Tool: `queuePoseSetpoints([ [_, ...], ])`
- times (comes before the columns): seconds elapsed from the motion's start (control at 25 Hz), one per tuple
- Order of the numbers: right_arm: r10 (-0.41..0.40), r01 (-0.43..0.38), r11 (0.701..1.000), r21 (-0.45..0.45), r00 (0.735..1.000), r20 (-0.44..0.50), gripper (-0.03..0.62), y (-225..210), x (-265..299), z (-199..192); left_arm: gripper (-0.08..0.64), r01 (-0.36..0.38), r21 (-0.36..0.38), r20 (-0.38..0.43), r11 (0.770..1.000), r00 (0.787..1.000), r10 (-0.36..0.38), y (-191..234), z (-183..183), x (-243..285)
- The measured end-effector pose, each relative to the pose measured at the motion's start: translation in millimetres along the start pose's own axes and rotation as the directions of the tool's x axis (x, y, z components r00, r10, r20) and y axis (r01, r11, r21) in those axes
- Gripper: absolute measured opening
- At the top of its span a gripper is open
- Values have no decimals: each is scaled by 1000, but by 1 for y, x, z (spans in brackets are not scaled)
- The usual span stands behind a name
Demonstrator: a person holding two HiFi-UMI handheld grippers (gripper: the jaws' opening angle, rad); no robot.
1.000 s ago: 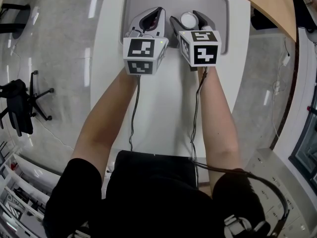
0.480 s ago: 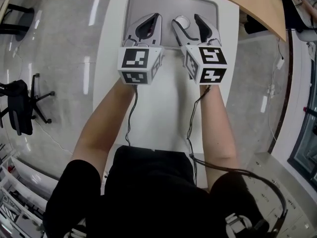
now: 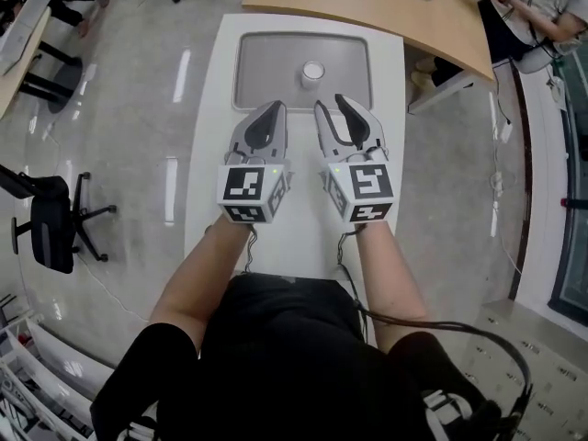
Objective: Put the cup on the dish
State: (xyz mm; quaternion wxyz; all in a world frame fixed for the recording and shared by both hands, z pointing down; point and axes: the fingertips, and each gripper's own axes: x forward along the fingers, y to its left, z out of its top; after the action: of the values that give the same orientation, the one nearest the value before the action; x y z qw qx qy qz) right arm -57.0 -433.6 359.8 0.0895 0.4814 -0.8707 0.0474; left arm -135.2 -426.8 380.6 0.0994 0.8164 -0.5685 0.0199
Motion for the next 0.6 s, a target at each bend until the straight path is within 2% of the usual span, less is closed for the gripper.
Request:
queuePoseSetpoints([
  [0.24,-63,62,998,22,997,42,48,8,-80,25,3,40,3,20,999,999,-40,-53,28,-61],
  [0.44,-64,61,997,36,995,80,18,14,-137,40,3,75,35,54,997,996,-77,-94,56,-100],
  [0.6,-55,51,998,37,994,96,14,17,-174,41,3,90,64,63,994,994,-94,-121,65,-126],
])
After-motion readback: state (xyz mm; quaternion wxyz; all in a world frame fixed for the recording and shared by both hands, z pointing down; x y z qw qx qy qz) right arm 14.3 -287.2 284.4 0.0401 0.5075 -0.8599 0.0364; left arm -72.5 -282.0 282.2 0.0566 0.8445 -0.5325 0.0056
